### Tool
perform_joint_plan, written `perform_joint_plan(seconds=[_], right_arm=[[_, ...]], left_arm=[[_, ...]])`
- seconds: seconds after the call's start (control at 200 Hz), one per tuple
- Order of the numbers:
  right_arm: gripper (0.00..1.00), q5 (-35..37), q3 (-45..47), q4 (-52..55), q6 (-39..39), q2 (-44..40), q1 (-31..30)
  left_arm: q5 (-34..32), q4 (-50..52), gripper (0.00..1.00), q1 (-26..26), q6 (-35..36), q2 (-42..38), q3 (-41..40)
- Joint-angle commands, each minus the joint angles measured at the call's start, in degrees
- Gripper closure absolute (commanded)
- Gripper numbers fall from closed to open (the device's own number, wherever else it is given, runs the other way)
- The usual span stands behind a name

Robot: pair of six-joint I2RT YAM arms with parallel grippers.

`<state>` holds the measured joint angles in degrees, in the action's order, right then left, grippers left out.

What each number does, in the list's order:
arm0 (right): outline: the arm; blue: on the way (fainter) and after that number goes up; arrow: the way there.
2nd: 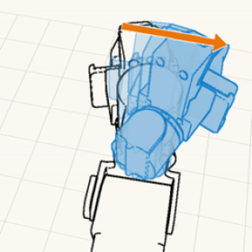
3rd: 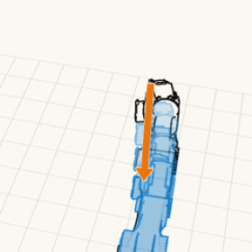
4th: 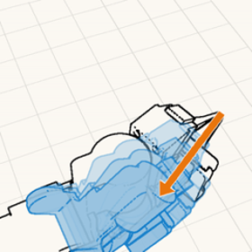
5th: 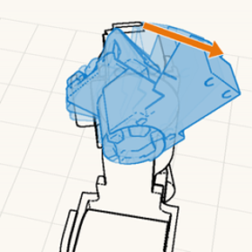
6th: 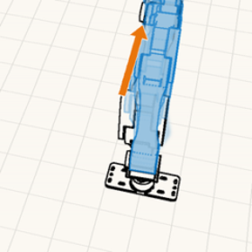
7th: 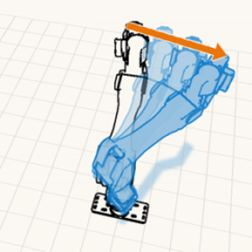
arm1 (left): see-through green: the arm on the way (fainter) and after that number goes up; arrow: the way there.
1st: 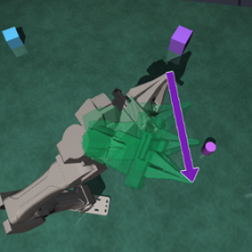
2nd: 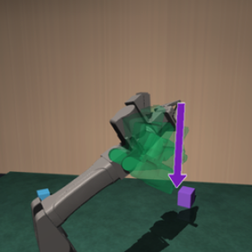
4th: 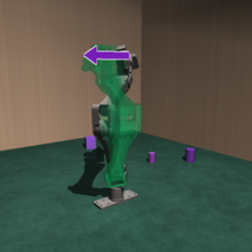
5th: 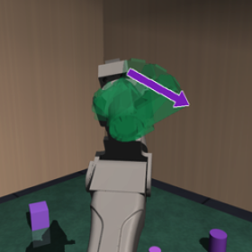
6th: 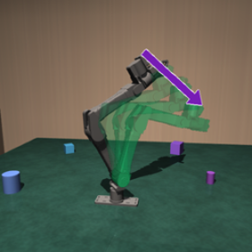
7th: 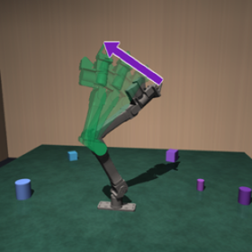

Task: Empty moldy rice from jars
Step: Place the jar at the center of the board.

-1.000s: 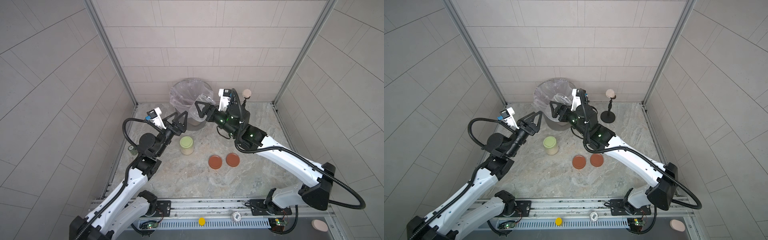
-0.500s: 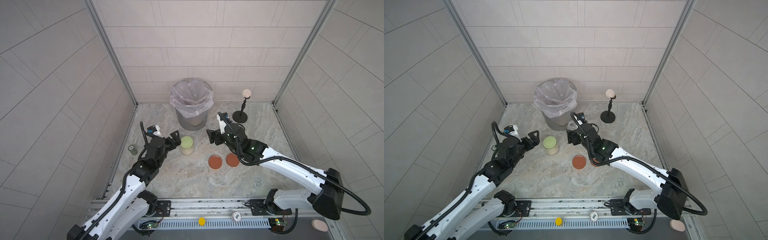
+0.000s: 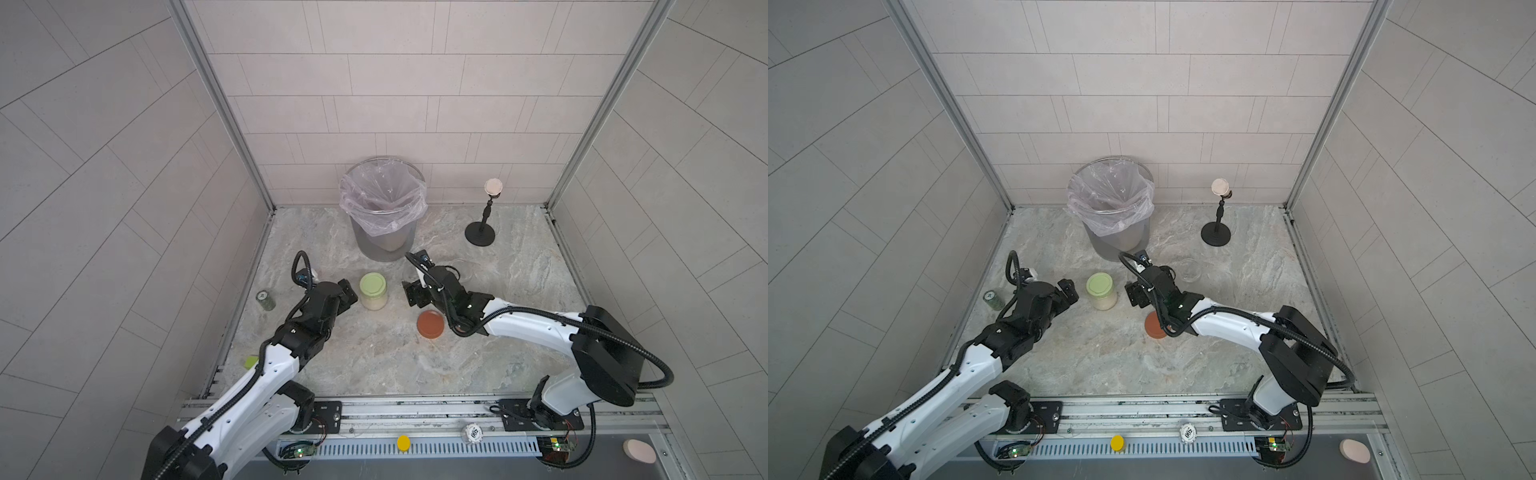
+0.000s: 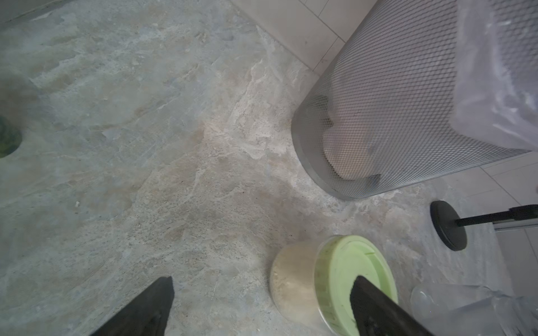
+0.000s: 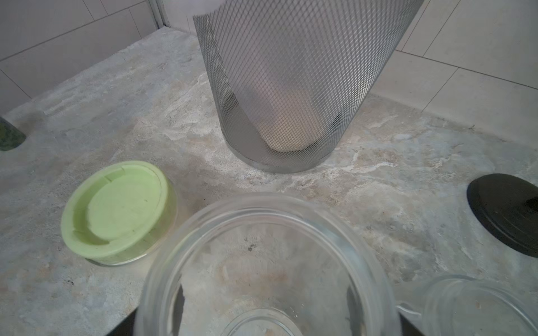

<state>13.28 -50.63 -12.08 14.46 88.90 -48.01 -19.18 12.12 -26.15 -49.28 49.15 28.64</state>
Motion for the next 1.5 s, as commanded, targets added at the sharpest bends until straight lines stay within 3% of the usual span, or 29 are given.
perform_joint_plan(seconds=[0.0, 0.2, 0.455, 0.7, 0.831, 1.071, 1.151, 1.356, 1.496], right_arm=[[0.65, 2.09, -0.23, -9.32, -1.71, 0.83, -0.33], [0.64, 2.23, 3.61, -18.32, -2.55, 4.28, -0.39], [0.64, 3.09, 5.81, -24.32, -3.27, 8.90, -0.36], [0.57, 4.24, 8.00, -33.82, -3.67, 14.45, -0.26], [0.40, 4.41, 8.32, -35.56, -2.78, 15.72, -0.19], [0.21, 4.91, 10.64, -35.04, -1.42, 13.87, -0.10], [0.09, 5.15, 11.71, -34.48, -0.60, 13.05, -0.16], [0.01, 3.03, 12.75, -33.73, 0.18, 12.44, -0.13], [0.00, 1.23, 12.84, -33.06, 0.71, 11.53, -0.13]], left_arm=[[-3.67, 0.94, 0.00, 0.31, -1.76, -0.77, -1.53], [-5.78, 3.76, 0.00, 0.57, -3.72, -3.27, -3.21], [-3.94, 3.44, 0.00, 0.58, -0.93, -6.97, -3.64], [-6.57, 8.65, 0.00, 0.58, -2.71, -5.59, -2.10], [-5.64, 7.90, 0.00, 0.58, -3.86, -3.77, -2.41], [-6.34, 7.48, 0.00, 0.58, -2.20, -2.32, -1.71], [-6.67, 7.33, 0.00, 0.57, -1.32, -3.07, -1.57], [-6.40, 5.76, 0.00, 0.58, -1.00, -4.29, -2.84], [-5.94, 6.05, 0.00, 0.58, -1.01, -4.32, -3.15]])
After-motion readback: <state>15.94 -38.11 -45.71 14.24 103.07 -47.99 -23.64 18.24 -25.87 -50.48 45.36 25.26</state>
